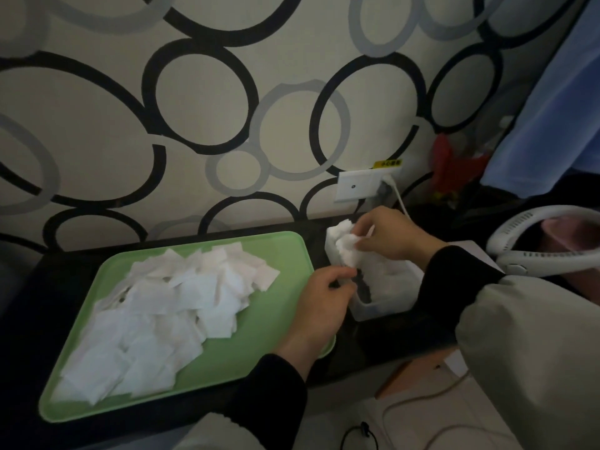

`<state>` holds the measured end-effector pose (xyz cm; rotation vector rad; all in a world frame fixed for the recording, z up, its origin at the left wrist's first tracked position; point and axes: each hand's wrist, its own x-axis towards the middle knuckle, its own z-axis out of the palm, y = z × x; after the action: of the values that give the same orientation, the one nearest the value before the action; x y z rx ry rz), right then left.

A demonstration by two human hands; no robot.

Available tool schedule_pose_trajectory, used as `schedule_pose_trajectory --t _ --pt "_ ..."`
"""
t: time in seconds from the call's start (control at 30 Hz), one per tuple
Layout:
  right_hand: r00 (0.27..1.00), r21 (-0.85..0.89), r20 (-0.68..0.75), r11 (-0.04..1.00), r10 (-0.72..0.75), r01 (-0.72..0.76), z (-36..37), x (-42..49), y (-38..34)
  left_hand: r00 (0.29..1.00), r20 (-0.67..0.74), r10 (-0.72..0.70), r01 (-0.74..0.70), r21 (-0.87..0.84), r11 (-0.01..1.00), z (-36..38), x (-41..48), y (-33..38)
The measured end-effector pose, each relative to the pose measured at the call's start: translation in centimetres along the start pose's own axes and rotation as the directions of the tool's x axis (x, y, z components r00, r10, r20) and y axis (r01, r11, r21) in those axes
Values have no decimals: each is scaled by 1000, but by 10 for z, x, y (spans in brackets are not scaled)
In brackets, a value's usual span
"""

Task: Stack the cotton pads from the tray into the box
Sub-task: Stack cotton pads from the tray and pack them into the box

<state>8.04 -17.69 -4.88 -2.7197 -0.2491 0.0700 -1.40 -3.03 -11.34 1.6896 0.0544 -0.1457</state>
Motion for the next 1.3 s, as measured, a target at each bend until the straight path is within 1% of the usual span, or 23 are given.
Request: schedule_pose_trajectory --t 0.1,0.2,0.3,0.37,0.43,0.57,0.63,0.7,0.73,0.8,0.83,0.9,0.97,1.0,1.07,1.1,1.2,1.23,1.3 --pt "998 -232 6 971 -58 58 2 10 -7 1000 8 -2 2 -11 1000 -3 3 -2" --pt "995 -321 93 945 -42 69 5 15 -16 1000 18 -4 4 3 1000 -5 5 -3" --pt "994 -349 89 933 -57 85 10 14 -26 999 34 2 -2 15 1000 -6 3 0" --pt "997 -319 64 946 -46 64 15 14 -25 999 45 -4 3 19 1000 -8 2 2" --pt "999 -251 30 968 -11 19 18 11 -22 999 49 -10 9 9 1000 -12 0 5" --pt "992 -87 -89 992 85 -93 15 -7 -28 1000 0 18 -18 -9 1000 -31 -4 11" --pt "986 29 -147 997 80 -76 11 -20 -40 999 -51 16 -17 -16 1000 -47 -7 13" --pt "980 188 -184 981 74 -39 11 -34 -58 995 -101 -4 2 -21 1000 -65 -11 14" --pt "981 263 -183 965 64 -14 14 -40 -68 991 -132 -10 7 -22 1000 -74 -13 15" --pt "991 371 -135 927 -5 55 26 -49 -92 976 -216 -22 13 -44 999 -97 -21 16" --pt "995 383 -93 920 -45 78 35 -50 -100 967 -254 -31 17 -56 998 -107 -23 17" --pt "995 316 4 944 -99 93 58 -50 -115 946 -322 -43 22 -67 997 -131 -31 19" --pt "992 246 73 966 -100 79 82 -48 -121 924 -379 -58 27 -86 996 -153 -39 19" --pt "993 232 79 971 -85 64 91 -46 -121 917 -394 -61 27 -91 995 -161 -41 18" --pt "998 252 40 967 -51 39 103 -43 -126 905 -421 -52 32 -56 998 -179 -48 16" --pt "999 292 7 956 -34 30 108 -40 -130 899 -436 -39 35 -18 999 -187 -51 14" --pt "996 386 -80 920 -45 72 115 -35 -151 883 -469 -8 52 81 995 -211 -56 6" --pt "993 390 -102 916 -56 92 118 -34 -158 881 -473 -9 64 102 993 -218 -57 4" --pt "993 360 -94 928 -66 95 120 -34 -167 880 -474 -25 94 121 988 -226 -59 1"
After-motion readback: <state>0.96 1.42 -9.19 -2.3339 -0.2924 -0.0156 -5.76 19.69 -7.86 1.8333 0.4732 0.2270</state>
